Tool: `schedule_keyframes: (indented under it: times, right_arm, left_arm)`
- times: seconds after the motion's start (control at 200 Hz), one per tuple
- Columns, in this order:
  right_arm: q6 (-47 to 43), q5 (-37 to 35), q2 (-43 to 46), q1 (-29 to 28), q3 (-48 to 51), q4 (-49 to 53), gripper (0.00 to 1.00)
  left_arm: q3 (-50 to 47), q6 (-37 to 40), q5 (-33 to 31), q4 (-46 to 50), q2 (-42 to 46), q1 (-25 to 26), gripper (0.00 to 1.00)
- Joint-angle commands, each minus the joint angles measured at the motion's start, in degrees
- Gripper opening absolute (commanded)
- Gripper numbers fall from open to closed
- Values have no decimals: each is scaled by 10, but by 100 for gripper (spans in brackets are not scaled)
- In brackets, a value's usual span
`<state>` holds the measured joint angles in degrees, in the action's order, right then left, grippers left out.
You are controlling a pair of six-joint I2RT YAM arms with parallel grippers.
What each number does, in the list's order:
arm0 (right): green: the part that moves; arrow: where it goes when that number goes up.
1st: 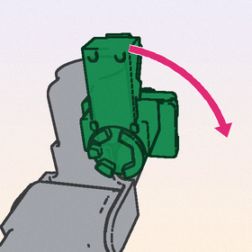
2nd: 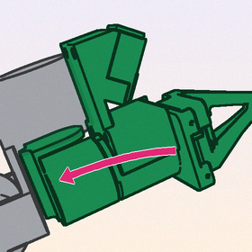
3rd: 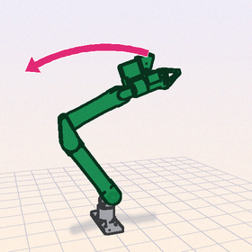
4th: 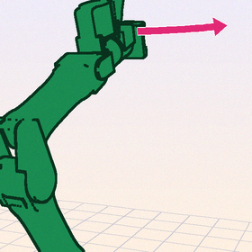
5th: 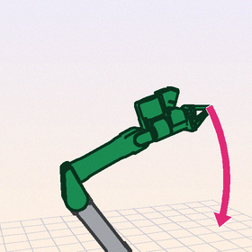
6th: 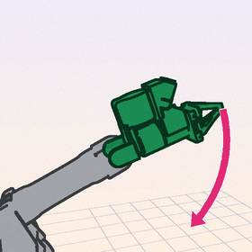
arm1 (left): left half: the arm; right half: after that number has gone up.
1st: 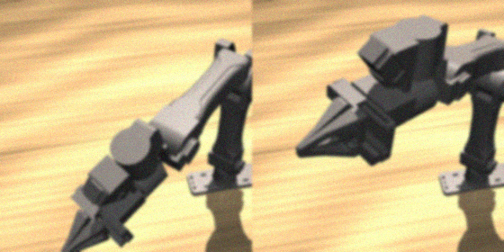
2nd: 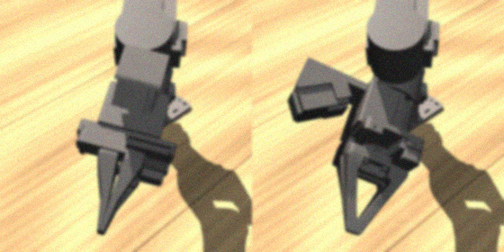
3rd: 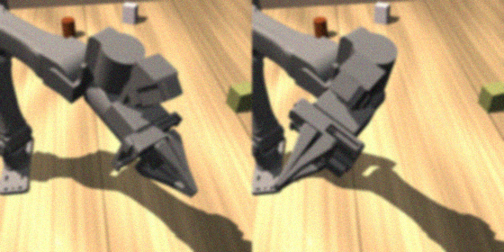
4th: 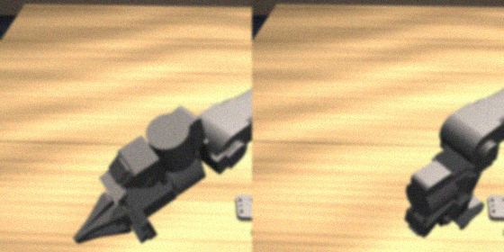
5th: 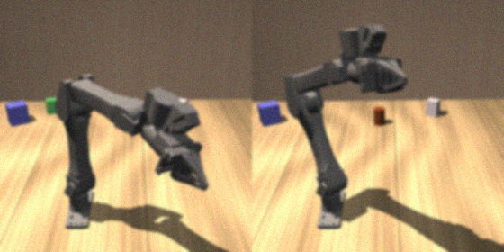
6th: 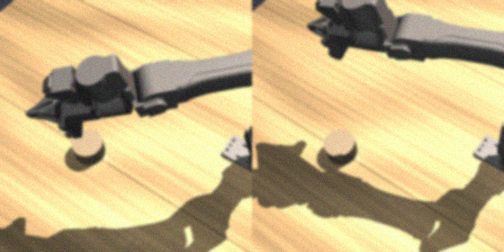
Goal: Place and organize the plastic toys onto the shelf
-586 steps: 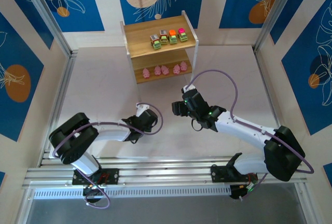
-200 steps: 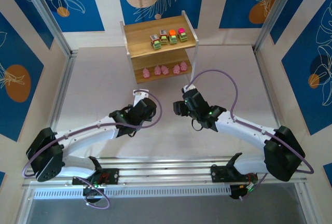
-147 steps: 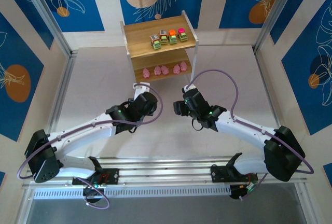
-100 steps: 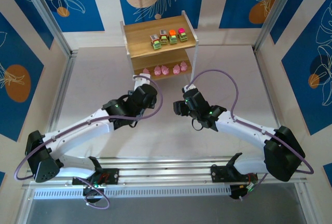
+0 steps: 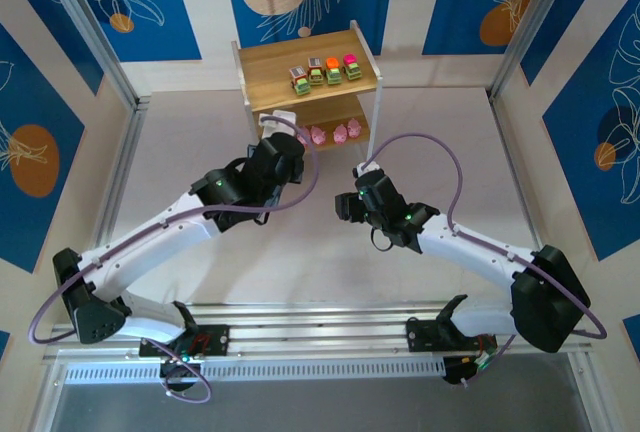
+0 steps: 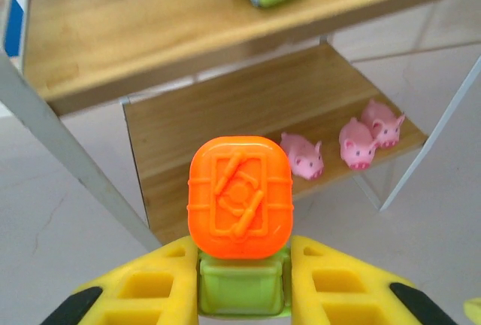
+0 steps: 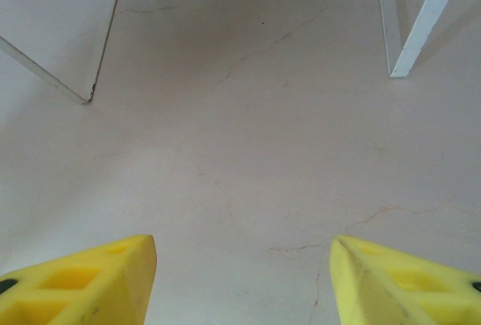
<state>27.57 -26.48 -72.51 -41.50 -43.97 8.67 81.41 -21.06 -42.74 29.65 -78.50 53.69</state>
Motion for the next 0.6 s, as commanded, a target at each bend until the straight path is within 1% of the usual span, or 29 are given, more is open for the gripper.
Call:
schedule_keyframes:
  times: [0.0,0.37,0.595]
  right_arm:
    - [7,12,14,5,-6,5,62]
    - [9,19,11,9,-6,5,63]
    - [9,20,7,11,-8,6,62]
  left_arm:
    - [47,34,-16,15,-14,-12,20]
    - [149,75,4,24,-66,-65,20]
    - [198,74,39,26,-106,-114,20]
